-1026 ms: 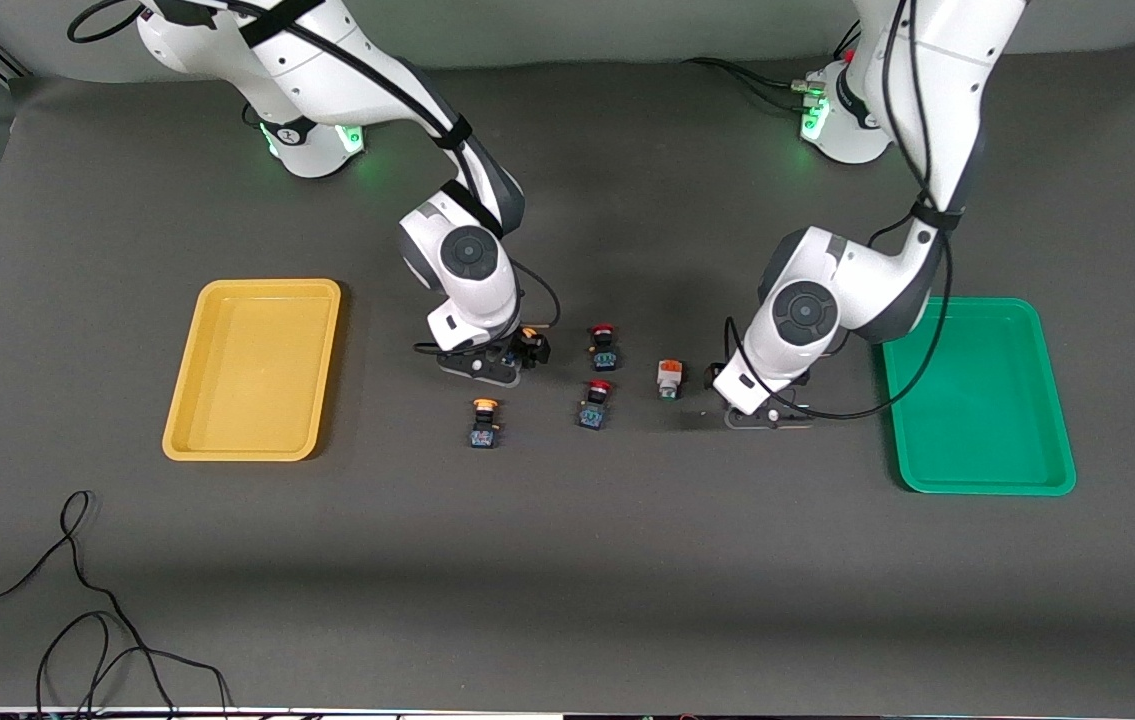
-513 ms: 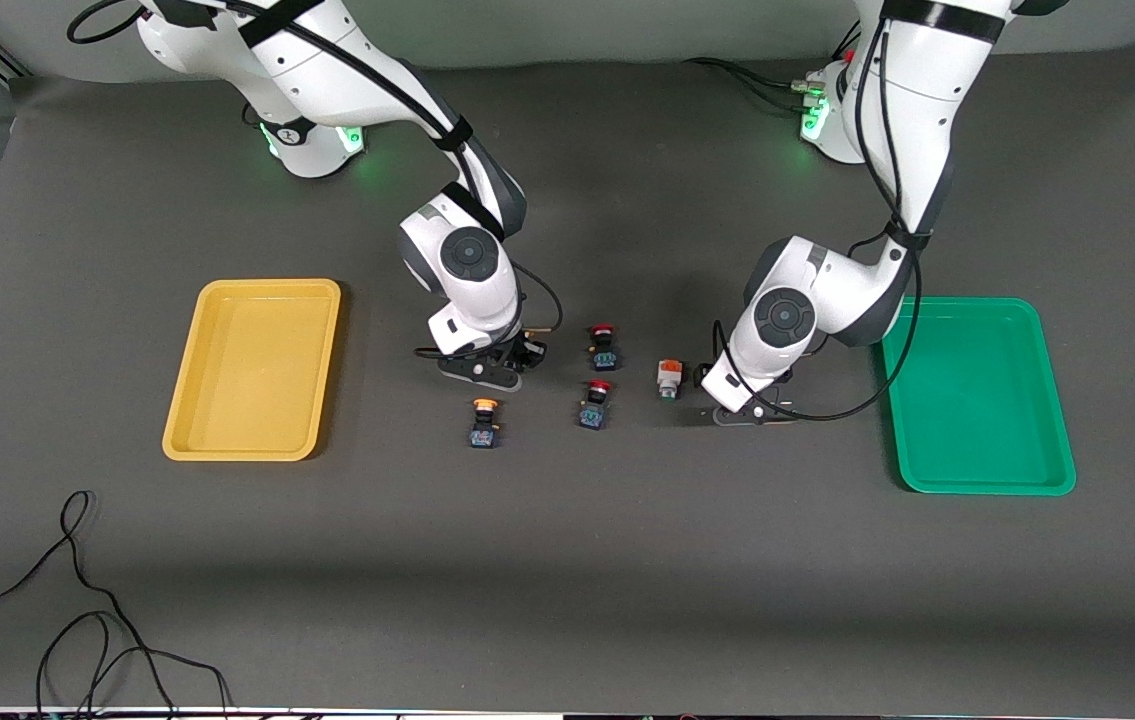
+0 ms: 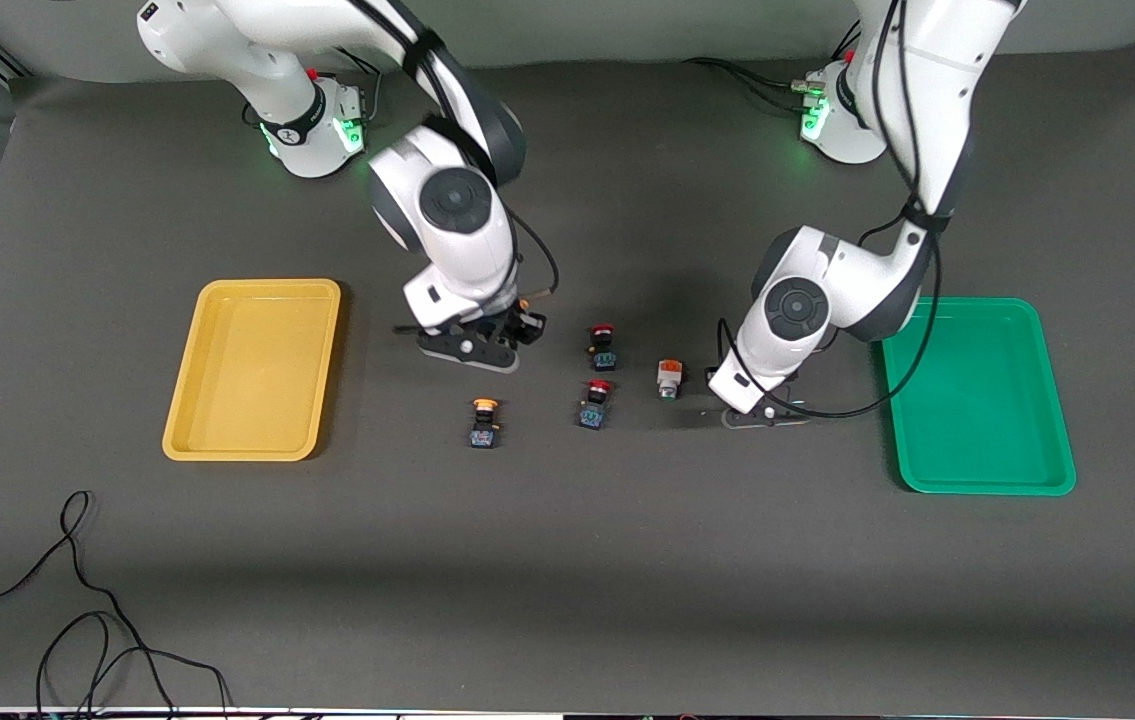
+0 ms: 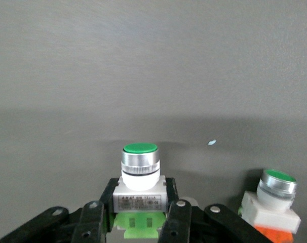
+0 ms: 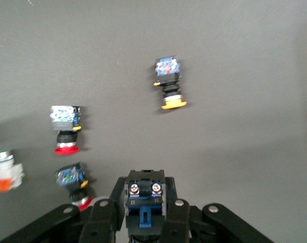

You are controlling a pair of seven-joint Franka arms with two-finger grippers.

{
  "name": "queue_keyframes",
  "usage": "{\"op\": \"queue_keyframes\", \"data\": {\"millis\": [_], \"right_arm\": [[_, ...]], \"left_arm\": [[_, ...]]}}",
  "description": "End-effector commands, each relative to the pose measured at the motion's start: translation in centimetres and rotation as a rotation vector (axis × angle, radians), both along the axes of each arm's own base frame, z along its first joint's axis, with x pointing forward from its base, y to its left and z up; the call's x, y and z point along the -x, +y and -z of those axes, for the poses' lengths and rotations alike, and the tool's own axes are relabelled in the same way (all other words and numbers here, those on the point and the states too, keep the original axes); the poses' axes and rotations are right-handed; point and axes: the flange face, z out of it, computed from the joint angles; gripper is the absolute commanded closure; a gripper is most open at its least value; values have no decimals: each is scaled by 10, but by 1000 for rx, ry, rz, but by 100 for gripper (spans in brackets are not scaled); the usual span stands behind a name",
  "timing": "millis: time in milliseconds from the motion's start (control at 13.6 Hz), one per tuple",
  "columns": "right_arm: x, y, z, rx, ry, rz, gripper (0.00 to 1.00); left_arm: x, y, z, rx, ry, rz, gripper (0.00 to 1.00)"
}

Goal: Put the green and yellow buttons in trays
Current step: 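Carry the black button to the yellow tray while the left gripper carries the green button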

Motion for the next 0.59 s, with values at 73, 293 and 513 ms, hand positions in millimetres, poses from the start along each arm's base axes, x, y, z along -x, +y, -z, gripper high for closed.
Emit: {"op": "queue_keyframes", "data": {"millis": [73,293,513], "right_arm": [[-38,-83,-61,27,38,-108,75],[-61,-207,-84,21,62,-248,76],[-64,-318,-83,-12,92,-313,76]], "left_arm": [[-20,41,-125,-46,70,-55,100],[-46,95,-210,-59,160,-30,100],[-61,186,-241,-55,165,69,100]]}}
